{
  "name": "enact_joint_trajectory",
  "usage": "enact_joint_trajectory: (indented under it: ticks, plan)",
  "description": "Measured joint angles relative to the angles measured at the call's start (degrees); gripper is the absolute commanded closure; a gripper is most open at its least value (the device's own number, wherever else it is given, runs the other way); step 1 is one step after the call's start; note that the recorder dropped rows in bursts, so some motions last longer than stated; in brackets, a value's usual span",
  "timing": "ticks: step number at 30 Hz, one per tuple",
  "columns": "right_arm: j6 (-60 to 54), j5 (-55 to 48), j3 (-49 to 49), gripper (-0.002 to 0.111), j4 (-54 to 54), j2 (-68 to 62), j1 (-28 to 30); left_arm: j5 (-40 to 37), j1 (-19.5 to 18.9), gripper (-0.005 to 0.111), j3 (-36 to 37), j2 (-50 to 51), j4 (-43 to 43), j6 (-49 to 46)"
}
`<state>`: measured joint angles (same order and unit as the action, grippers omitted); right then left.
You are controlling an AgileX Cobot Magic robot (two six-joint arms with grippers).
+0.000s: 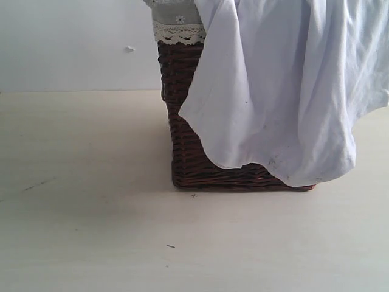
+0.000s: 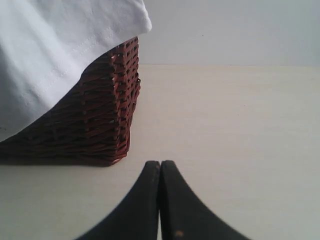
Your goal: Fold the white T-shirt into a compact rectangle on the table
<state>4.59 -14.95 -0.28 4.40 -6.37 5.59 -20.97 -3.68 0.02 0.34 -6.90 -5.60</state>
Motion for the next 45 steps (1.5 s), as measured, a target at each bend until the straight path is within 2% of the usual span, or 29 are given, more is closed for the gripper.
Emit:
enact_joint_trajectory:
  ticks: [18,23,27,32,38,45]
  plan:
    - [0.0,0.0,0.0,0.108,0.0,0.0,0.0,0.3,0.0,0.107,0.0,0.0,0.5,-6.5]
    - [0.0,0.7,0.0,0.108,0.0,0.0,0.0,3.5,0.0,0.107,0.0,0.0,1.5,-12.6]
    - [0.0,3.1,0.0,0.108,-0.2,0.0,0.0,6.7,0.0,0.107,0.0,0.0,1.1,-13.0]
    - [0.0,11.5,0.0,0.108,-8.4,0.0,0.0,10.0,0.0,0.107,0.0,0.0,-10.7,-6.7]
    - [0.1,21.0,0.0,0.108,-22.6,0.0,0.0,15.3,0.0,0.107,0.0,0.0,-33.2,-4.9]
    - [0.3,26.8,0.0,0.108,-25.7,0.0,0.0,23.8,0.0,0.107,0.0,0.0,-48.1,-3.8]
